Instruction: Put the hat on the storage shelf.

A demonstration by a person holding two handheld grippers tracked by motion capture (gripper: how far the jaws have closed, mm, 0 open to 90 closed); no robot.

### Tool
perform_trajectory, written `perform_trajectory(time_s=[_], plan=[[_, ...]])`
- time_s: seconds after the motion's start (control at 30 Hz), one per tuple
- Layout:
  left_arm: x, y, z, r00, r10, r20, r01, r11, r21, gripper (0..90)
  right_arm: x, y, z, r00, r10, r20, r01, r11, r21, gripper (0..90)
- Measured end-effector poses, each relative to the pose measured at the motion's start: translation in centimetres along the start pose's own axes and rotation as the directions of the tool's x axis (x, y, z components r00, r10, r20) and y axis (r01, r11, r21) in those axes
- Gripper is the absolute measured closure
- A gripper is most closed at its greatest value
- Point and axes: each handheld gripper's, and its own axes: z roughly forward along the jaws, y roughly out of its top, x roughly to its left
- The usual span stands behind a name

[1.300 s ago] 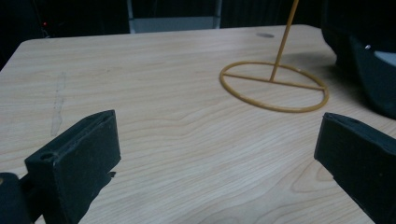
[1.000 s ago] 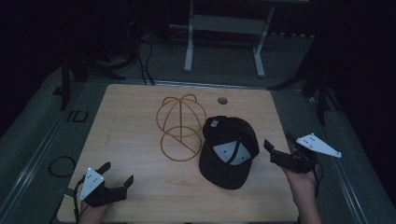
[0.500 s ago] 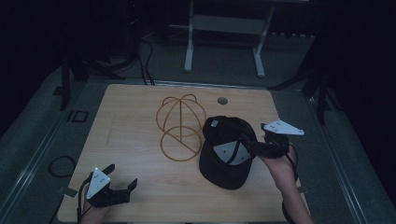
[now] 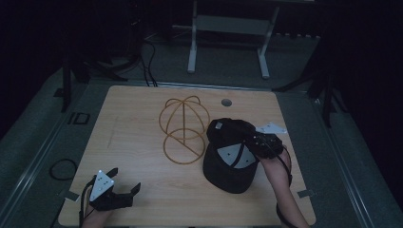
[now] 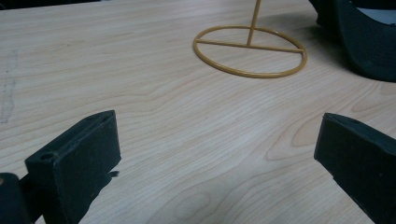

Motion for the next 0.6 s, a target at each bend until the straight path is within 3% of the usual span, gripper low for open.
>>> perform_trajectory(time_s=[0.1,0.33,0.47,0.6], plan=[[0.05,0.04,-0.1,1.0,0.005,-0.005,-0.005,1.0,-0.001,0.9,0.3,-0.1,0.47,0.998,-0.031,0.056,0.03,0.999,0.016,63.5],[0.15,0.03,-0.15,1.0,-0.002,-0.004,0.002,1.0,-0.004,0.9,0.36,-0.25,0.95,0.9991,-0.012,0.04,0.011,1.0,0.018,84.9],[0.09,0.07,-0.15,0.9996,0.024,-0.014,-0.024,0.9997,0.0,0.8,0.02,-0.41,0.91,0.9996,0.017,0.024,-0.017,1.0,0.007,88.2],[0.27,0.07,-0.22,0.9998,0.01,-0.016,-0.01,0.9999,0.001,0.9,-0.04,-0.49,0.76,0.9995,0.018,0.025,-0.018,1.0,0.002,88.5]])
